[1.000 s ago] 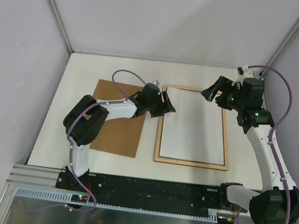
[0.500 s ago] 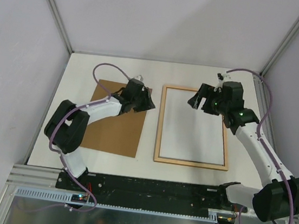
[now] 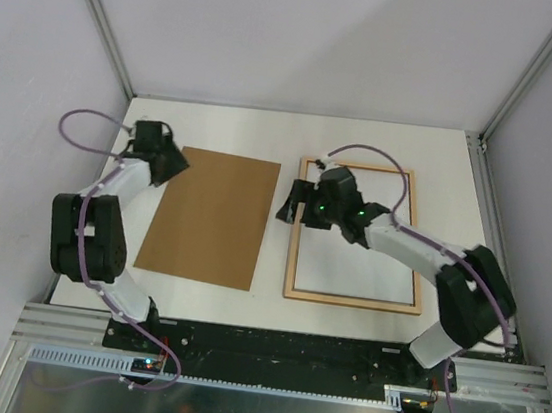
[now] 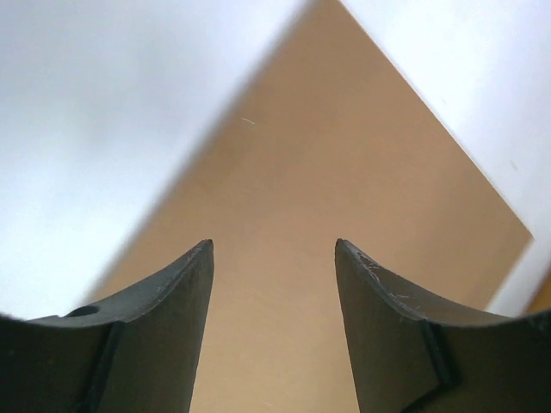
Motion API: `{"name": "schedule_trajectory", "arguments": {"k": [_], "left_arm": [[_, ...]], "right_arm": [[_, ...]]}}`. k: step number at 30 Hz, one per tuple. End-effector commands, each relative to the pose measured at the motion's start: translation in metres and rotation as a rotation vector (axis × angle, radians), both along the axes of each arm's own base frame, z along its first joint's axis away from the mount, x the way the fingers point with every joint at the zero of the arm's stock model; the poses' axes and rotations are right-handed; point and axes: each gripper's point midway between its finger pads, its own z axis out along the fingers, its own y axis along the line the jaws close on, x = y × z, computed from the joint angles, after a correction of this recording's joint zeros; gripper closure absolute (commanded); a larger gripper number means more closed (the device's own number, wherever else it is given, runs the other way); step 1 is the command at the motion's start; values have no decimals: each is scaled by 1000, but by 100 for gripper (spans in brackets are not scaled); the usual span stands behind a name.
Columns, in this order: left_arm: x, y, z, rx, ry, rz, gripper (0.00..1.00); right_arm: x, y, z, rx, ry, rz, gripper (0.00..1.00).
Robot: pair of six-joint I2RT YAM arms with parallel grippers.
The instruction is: Put the photo into the frame
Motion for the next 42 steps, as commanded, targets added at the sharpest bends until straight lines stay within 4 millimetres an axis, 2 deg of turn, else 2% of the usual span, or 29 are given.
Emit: {"name": "schedule_trajectory", "arguments": {"k": [1, 5, 8, 17, 22, 25, 35, 38, 42], "left_arm": [[-2, 44, 9, 13, -6, 57, 36], [-3, 73, -2, 19, 19, 114, 36], [-4, 85, -12, 21, 42, 134, 36], [8, 93, -35, -47, 70, 133, 36], [10, 98, -43, -68, 78, 137, 37], [12, 94, -49, -92, 86, 118, 38], [6, 79, -78, -169, 149, 76, 42], [3, 72, -87, -200, 169, 64, 44], [2, 64, -92, -236, 181, 48, 47]], "right_arm": [[17, 50, -5, 124, -17, 17, 16], [22, 75, -27, 127, 1, 43, 15], [29, 88, -42, 121, 13, 45, 15], [45, 108, -69, 87, 25, 17, 15], [50, 103, -86, 31, 42, -46, 15], [51, 104, -92, 27, 51, -63, 15], [51, 115, -100, 68, 81, -58, 15], [53, 117, -95, 97, 83, -53, 15], [54, 126, -79, 171, 80, -7, 15]]}}
